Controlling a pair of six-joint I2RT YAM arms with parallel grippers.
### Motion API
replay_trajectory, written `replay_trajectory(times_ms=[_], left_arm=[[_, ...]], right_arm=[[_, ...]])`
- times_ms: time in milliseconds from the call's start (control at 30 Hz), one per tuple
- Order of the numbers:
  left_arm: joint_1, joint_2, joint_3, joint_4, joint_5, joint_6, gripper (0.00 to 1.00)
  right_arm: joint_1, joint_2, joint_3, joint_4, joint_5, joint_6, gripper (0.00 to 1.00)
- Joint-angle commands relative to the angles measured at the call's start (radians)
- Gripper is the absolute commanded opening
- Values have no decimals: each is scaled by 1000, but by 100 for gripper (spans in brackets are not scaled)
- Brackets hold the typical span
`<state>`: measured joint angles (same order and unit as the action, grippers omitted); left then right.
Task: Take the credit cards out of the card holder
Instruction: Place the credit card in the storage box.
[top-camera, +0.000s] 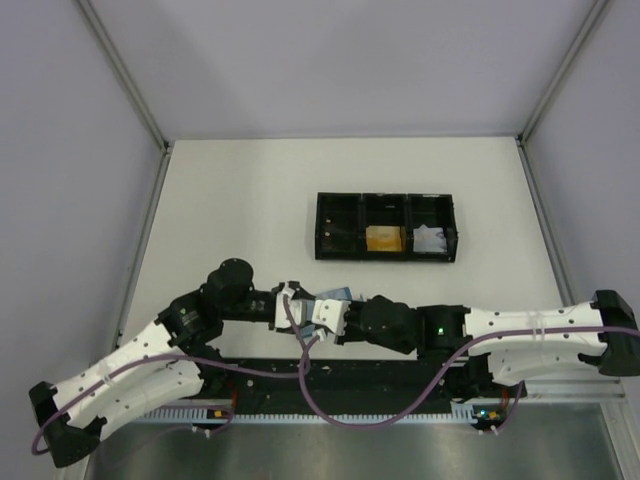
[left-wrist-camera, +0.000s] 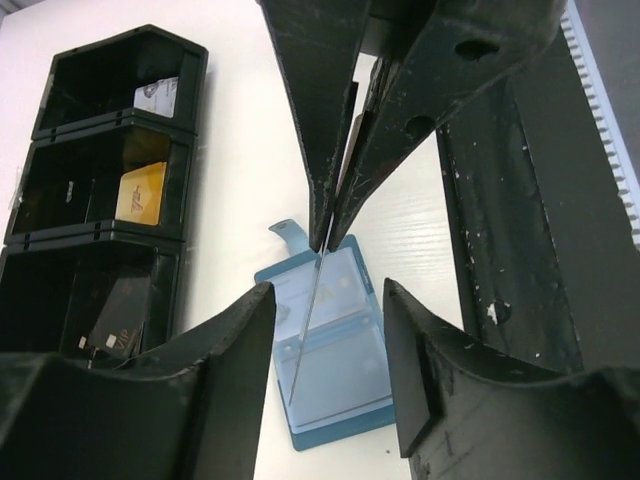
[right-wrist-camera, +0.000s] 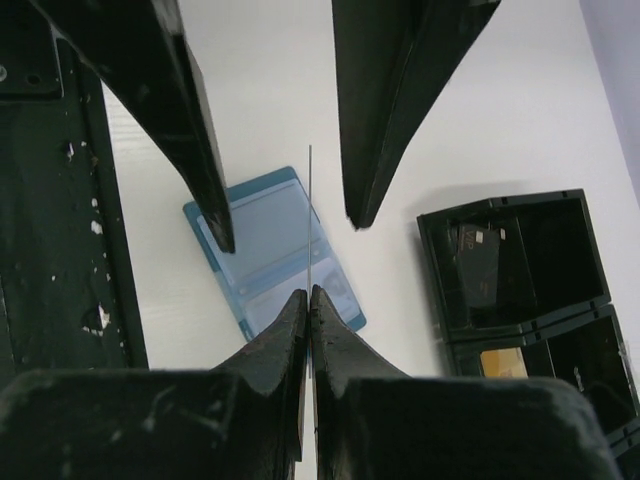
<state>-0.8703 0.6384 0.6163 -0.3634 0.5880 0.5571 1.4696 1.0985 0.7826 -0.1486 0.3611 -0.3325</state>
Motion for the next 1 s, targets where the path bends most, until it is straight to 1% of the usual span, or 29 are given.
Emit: replay_trajectory(times_ms=[0, 67, 167, 200, 233, 267, 300, 367, 433, 467, 533, 600, 633, 667, 733, 800, 900, 967], left_arm=[[-1, 56, 59, 7, 58, 82, 47], [-1, 67, 63, 12, 62, 89, 40], [-1, 81, 68, 15, 65, 96, 35], [-1, 86, 71, 15, 70, 96, 31], [-2, 90, 71, 14, 70, 95, 23], [-1, 89, 69, 14, 62, 92, 8], [-1, 86, 68, 17, 52, 86, 0], [-1, 69, 56, 35, 21, 57, 0], [1, 34, 42, 66, -28, -9, 0], [1, 12, 19, 101, -46, -44, 0], [10, -43, -42, 216, -83, -133, 0], [19, -95, -88, 317, -121, -225, 0], [19, -114, -102, 355, -161, -280, 0], [20, -138, -116, 426, -200, -321, 0], [19, -186, -148, 509, -285, -406, 0], [21, -239, -217, 645, -336, -526, 0], [21, -292, -332, 913, -408, -704, 0], [20, -280, -400, 1064, -418, -794, 0]], right_arm=[[-11, -31, 63, 14, -28, -16, 0], [-9, -26, 66, 15, -36, -16, 0], [-9, -28, 70, 21, -39, -16, 0], [-12, -28, 72, 23, -43, -17, 0], [-12, -25, 75, 24, -47, -17, 0], [-12, -26, 75, 26, -50, -19, 0], [-17, -28, 78, 29, -53, -14, 0], [-31, -32, 78, 37, -60, 4, 0], [-70, -63, 72, 49, -114, 35, 7], [-95, -81, 66, 64, -163, 59, 12], [-156, -135, 35, 116, -273, 104, 27], [-207, -181, 6, 179, -358, 142, 37], [-241, -198, -6, 202, -414, 162, 40], [-267, -215, -20, 224, -447, 182, 42], [-322, -242, -49, 277, -532, 245, 46], [-388, -262, -84, 345, -627, 311, 48], [-466, -264, -132, 460, -769, 423, 50], [-498, -253, -166, 559, -829, 472, 54]])
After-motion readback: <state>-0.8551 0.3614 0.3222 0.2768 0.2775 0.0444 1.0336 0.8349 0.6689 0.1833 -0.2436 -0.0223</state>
